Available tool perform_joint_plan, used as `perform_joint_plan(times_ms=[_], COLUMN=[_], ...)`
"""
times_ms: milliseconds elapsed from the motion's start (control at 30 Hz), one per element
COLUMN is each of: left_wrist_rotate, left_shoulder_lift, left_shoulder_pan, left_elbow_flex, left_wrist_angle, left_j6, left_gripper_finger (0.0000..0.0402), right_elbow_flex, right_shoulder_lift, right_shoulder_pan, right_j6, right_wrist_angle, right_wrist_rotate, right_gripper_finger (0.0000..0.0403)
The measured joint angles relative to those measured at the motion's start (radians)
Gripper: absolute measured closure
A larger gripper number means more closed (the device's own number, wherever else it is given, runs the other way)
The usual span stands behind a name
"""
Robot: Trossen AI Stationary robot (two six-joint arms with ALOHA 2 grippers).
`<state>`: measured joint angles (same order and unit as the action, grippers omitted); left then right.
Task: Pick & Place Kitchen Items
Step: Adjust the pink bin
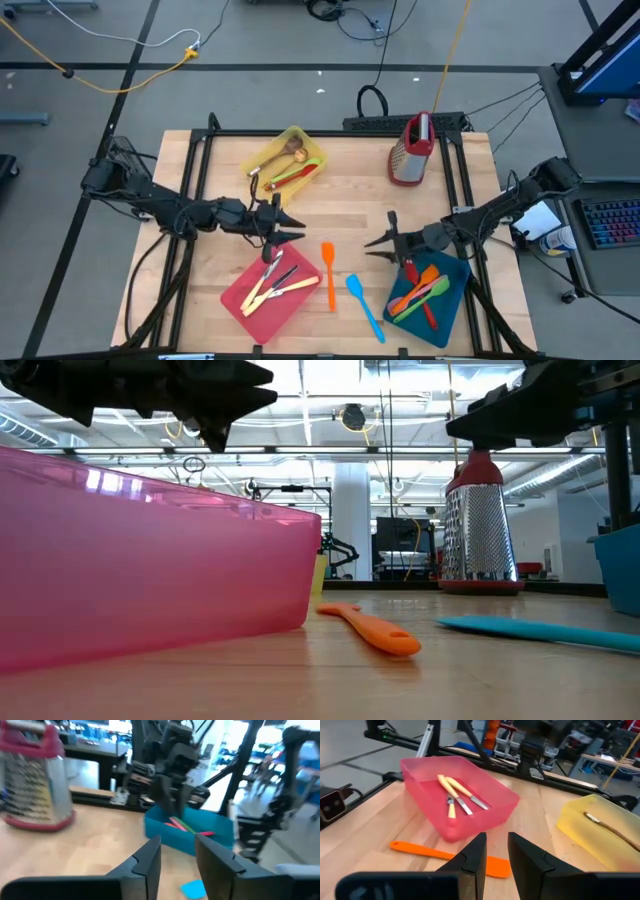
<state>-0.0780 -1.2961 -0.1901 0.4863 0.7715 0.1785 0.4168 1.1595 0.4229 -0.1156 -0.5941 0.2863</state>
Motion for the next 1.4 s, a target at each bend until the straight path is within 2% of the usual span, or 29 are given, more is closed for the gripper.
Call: perform_joint_plan(times_ms=[167,333,433,567,700,767,900,1000,1233,1400], left_wrist_rotate=[-0.019,-0.022,-0.025,-0.031,-0.034,-0.034,-0.034,-0.039,-0.05,-0.077], left_shoulder_lift=[-0.092,-0.23,-0.262,-0.296,-0.322,-0.326,-0.332,-0.352,-0.482,-0.548], left_shoulder_pan=[-0.064,-0.106,-0.104,-0.094,-0.101,-0.103,-0.103,-0.106,-0.102,-0.103], left_elbow_flex=[0.051,0.222,0.348,0.521,0.641,0.679,0.698,0.703,0.702,0.702], left_wrist_angle=[-0.003,-0.072,-0.26,-0.549,-0.718,-0.742,-0.75,-0.734,-0.66,-0.668], left_j6=[0.059,-0.058,-0.064,0.084,0.114,0.137,0.225,0.224,0.292,0.442], left_gripper_finger=[0.0275,0.0275,0.0275,0.0275,0.0275,0.0275,0.0275,0.0275,0.0275,0.0275], right_elbow_flex=[0.0,0.0,0.0,0.0,0.0,0.0,0.0,0.0,0.0,0.0], right_shoulder_lift=[0.0,0.0,0.0,0.0,0.0,0.0,0.0,0.0,0.0,0.0], right_shoulder_pan=[-0.021,-0.047,-0.066,-0.084,-0.092,-0.095,-0.095,-0.095,-0.097,-0.102], right_j6=[-0.004,-0.051,-0.054,-0.054,-0.054,-0.056,-0.073,-0.121,-0.279,-0.395], right_wrist_angle=[-0.001,-0.008,-0.017,-0.015,-0.008,-0.004,-0.002,-0.004,-0.033,-0.063], right_wrist_rotate=[-0.003,-0.003,-0.003,-0.003,-0.003,-0.003,-0.003,-0.003,-0.002,-0.002], right_gripper_finger=[0.0319,0.027,0.0242,0.0219,0.0213,0.0214,0.0217,0.0215,0.0215,0.0215])
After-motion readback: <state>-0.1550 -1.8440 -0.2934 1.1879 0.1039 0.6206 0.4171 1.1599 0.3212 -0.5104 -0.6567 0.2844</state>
